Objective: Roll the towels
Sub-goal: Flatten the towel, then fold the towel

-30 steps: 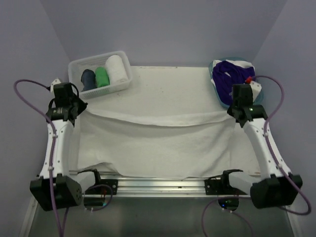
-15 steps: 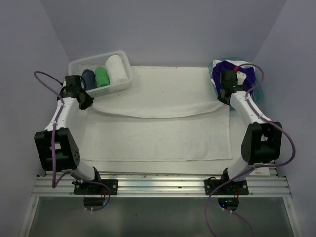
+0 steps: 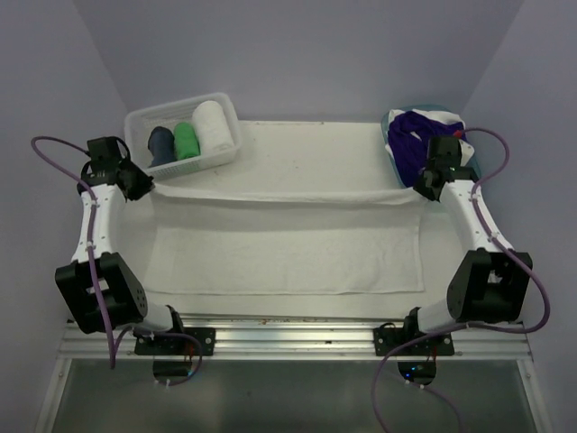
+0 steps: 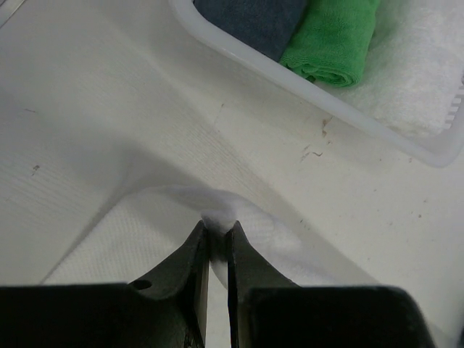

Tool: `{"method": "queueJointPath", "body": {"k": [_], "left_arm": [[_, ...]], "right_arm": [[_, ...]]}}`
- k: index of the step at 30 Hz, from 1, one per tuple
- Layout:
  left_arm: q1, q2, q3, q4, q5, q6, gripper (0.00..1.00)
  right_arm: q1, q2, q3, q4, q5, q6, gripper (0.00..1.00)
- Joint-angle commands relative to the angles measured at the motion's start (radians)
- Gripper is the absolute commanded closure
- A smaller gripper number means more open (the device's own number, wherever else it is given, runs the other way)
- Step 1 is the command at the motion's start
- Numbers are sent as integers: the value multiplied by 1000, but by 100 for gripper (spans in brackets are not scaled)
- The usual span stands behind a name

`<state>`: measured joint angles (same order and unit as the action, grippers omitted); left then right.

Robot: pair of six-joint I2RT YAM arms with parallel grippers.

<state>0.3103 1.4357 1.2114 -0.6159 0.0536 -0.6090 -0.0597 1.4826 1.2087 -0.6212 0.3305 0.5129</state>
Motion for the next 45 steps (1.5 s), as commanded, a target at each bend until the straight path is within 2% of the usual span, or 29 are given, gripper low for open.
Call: {"method": "queueJointPath", "body": {"k": [1, 7, 19, 23, 27, 30, 36, 45], "left_arm": [[23, 35, 65, 31, 26, 9, 100], [23, 140, 141, 91, 58, -37, 100], [16, 351, 414, 64, 80, -31, 100], [7, 406, 488, 29, 77, -17, 100], [1, 408, 491, 24, 77, -11, 100], [1, 384, 472, 7, 77, -6, 100], [6, 243, 335, -28, 39, 23, 100], [16, 46, 56, -74, 15, 38, 100]], "right_arm": [[-8, 1, 87, 25, 27, 19, 100], [-8, 119, 233, 35, 18, 35, 100], [-8, 332, 469, 8, -13, 38, 100], [-8, 360, 512, -6, -15, 24, 100], [-9, 357, 509, -15, -19, 9, 100], [-8, 325, 476, -31, -25, -2, 100], [-8, 162, 269, -32, -25, -2, 100], [-8, -65, -43, -89, -16, 29, 100]]}}
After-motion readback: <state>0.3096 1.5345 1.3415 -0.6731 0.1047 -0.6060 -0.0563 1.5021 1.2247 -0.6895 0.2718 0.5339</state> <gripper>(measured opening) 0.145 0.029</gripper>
